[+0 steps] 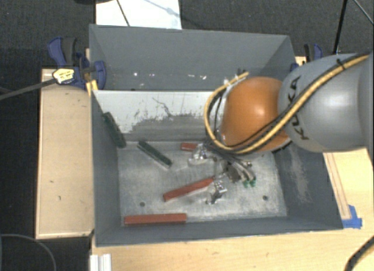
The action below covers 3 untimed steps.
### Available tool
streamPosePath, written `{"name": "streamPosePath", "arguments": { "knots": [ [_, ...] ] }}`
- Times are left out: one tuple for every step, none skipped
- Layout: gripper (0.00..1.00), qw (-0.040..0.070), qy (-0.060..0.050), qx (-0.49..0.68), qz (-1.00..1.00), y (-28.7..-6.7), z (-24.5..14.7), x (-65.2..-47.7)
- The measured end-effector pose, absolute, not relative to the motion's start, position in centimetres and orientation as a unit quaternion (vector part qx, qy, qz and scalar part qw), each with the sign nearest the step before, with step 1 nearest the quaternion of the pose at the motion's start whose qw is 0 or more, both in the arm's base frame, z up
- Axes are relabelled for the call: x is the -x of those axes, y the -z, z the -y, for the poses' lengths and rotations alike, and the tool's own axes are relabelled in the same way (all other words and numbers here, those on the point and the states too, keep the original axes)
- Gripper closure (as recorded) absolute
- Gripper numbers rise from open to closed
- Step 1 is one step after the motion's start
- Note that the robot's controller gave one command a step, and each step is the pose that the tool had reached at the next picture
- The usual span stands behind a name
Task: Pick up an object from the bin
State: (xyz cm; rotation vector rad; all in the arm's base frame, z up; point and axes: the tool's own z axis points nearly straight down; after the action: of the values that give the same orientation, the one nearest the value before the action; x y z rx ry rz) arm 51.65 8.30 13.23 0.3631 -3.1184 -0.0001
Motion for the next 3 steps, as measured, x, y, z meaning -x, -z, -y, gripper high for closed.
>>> {"name": "streamPosePath", "arguments": {
  "knots": [
    [0.00, -0.002, 0.000, -0.129, 0.992, -13.8, -8.9, -52.0],
    [0.00, -0.003, 0.001, -0.118, 0.993, -7.6, -9.9, -53.1],
    [1.00, -0.011, 0.001, -0.110, 0.994, -5.8, -10.2, -53.7]
  ]
}}
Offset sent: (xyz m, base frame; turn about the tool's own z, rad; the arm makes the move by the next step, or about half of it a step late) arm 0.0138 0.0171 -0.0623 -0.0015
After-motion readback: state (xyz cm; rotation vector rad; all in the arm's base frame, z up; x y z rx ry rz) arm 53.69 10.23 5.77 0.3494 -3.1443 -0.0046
